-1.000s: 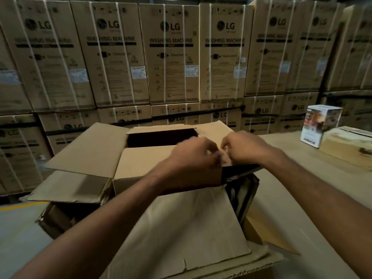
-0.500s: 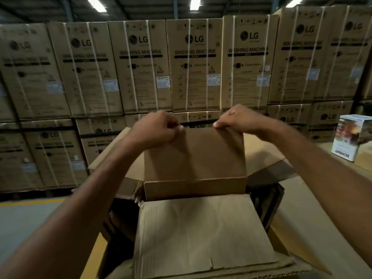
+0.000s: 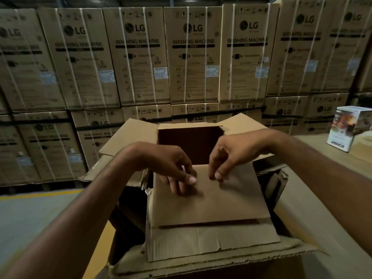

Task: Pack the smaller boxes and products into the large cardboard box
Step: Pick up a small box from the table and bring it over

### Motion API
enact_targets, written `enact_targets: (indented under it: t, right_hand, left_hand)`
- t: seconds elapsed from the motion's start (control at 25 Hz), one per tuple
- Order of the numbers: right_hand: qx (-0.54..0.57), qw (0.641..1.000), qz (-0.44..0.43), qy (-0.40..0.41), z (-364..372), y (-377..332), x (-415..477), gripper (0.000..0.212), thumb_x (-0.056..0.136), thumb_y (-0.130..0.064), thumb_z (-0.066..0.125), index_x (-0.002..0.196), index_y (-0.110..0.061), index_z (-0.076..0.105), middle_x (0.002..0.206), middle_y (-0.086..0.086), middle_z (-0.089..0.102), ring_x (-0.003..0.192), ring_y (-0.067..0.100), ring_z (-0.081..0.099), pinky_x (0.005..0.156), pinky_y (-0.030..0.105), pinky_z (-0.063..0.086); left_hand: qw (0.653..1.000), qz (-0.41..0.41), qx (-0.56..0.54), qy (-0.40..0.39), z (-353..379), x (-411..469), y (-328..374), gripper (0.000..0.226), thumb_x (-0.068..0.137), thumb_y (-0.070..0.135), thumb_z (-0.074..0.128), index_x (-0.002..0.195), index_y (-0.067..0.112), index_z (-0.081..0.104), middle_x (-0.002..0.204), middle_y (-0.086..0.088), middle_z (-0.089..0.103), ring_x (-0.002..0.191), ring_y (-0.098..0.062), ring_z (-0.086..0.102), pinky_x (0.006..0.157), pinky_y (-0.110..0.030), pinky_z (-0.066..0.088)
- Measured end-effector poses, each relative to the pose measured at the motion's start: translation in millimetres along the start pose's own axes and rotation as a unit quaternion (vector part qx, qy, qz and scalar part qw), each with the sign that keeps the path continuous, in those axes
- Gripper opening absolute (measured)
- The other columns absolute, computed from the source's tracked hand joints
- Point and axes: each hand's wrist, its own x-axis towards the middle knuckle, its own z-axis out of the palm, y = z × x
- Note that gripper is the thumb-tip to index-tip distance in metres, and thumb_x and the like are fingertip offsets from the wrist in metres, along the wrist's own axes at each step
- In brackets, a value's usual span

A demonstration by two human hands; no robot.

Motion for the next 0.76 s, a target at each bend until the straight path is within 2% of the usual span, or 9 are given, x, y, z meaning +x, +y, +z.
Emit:
enact_targets:
  t: [0.12,0.2,0.28,0.32,0.4,0.48,0.56,0.64,0.76]
  right_hand:
    - [-0.006,0.993,0.027,0.118,-21,8,30,0.019,0.097,-0.018,0.070,0.115,-0.021,0.075,0.107,-0.001,0.076,0.100,0.015,0.071,0.083,0.027,0.057]
    - [-0.054,0.981,0.063,0.177,-32,19,66,0.029,0.098,-0.015,0.068,0.125,-0.025,0.070,0.119,-0.005,0.071,0.112,0.013,0.066,0.092,0.030,0.054]
    - [-0.116,0.973,0.094,0.175,-43,34,101,0.047,0.096,-0.014,0.067,0.140,-0.026,0.058,0.131,-0.005,0.063,0.124,0.016,0.058,0.101,0.034,0.051]
    - [-0.149,0.968,0.102,0.172,-52,41,118,0.051,0.094,-0.015,0.067,0.142,-0.027,0.056,0.131,-0.006,0.061,0.124,0.017,0.057,0.102,0.036,0.050]
    - [-0.198,0.960,0.115,0.159,-67,53,146,0.043,0.090,-0.019,0.066,0.131,-0.030,0.060,0.118,-0.006,0.065,0.118,0.020,0.061,0.095,0.038,0.053]
    - [-0.257,0.947,0.122,0.150,-83,59,166,0.041,0.089,-0.026,0.068,0.129,-0.030,0.057,0.113,-0.005,0.063,0.113,0.020,0.062,0.088,0.036,0.053]
    - [-0.333,0.917,0.118,0.188,-98,64,183,0.056,0.089,-0.032,0.068,0.142,-0.027,0.048,0.130,0.000,0.056,0.119,0.022,0.057,0.089,0.037,0.049]
    - [-0.388,0.880,0.110,0.250,-115,71,198,0.074,0.090,-0.037,0.068,0.155,-0.027,0.033,0.147,0.004,0.044,0.130,0.027,0.048,0.099,0.044,0.046]
    - [-0.417,0.856,0.129,0.277,-131,83,215,0.085,0.091,-0.044,0.069,0.160,-0.027,0.023,0.160,0.008,0.028,0.139,0.031,0.038,0.107,0.050,0.041]
  left_hand:
    - [0.995,0.003,0.011,0.100,-26,20,-5,0.027,0.097,0.039,0.063,0.111,0.016,0.070,0.095,0.000,0.077,0.087,-0.014,0.073,0.076,-0.028,0.055]
    - [0.984,-0.029,0.066,0.163,-41,50,-17,0.027,0.098,0.035,0.064,0.120,0.019,0.068,0.107,0.001,0.073,0.102,-0.017,0.069,0.089,-0.035,0.055]
    - [0.974,-0.077,0.124,0.175,-52,85,-38,0.038,0.095,0.033,0.067,0.131,0.022,0.061,0.122,0.002,0.065,0.115,-0.018,0.061,0.100,-0.040,0.051]
    - [0.969,-0.097,0.143,0.178,-59,103,-50,0.043,0.092,0.034,0.070,0.132,0.025,0.058,0.125,0.003,0.063,0.118,-0.019,0.059,0.102,-0.041,0.049]
    - [0.955,-0.131,0.186,0.188,-73,131,-67,0.059,0.087,0.041,0.074,0.139,0.028,0.050,0.138,-0.001,0.057,0.125,-0.022,0.054,0.106,-0.047,0.046]
    - [0.931,-0.173,0.255,0.193,-94,152,-78,0.086,0.087,0.048,0.073,0.156,0.024,0.029,0.159,-0.007,0.034,0.143,-0.030,0.036,0.117,-0.052,0.034]
    - [0.910,-0.202,0.305,0.195,-113,162,-78,0.103,0.087,0.053,0.071,0.162,0.022,0.008,0.167,-0.010,0.013,0.152,-0.035,0.019,0.120,-0.054,0.024]
    - [0.907,-0.220,0.295,0.203,-139,171,-76,0.111,0.087,0.054,0.071,0.162,0.022,-0.005,0.170,-0.009,0.000,0.154,-0.037,0.009,0.122,-0.057,0.020]
    - [0.888,-0.231,0.331,0.221,-168,185,-78,0.112,0.088,0.058,0.068,0.162,0.023,-0.008,0.170,-0.005,-0.004,0.155,-0.037,0.005,0.119,-0.062,0.018]
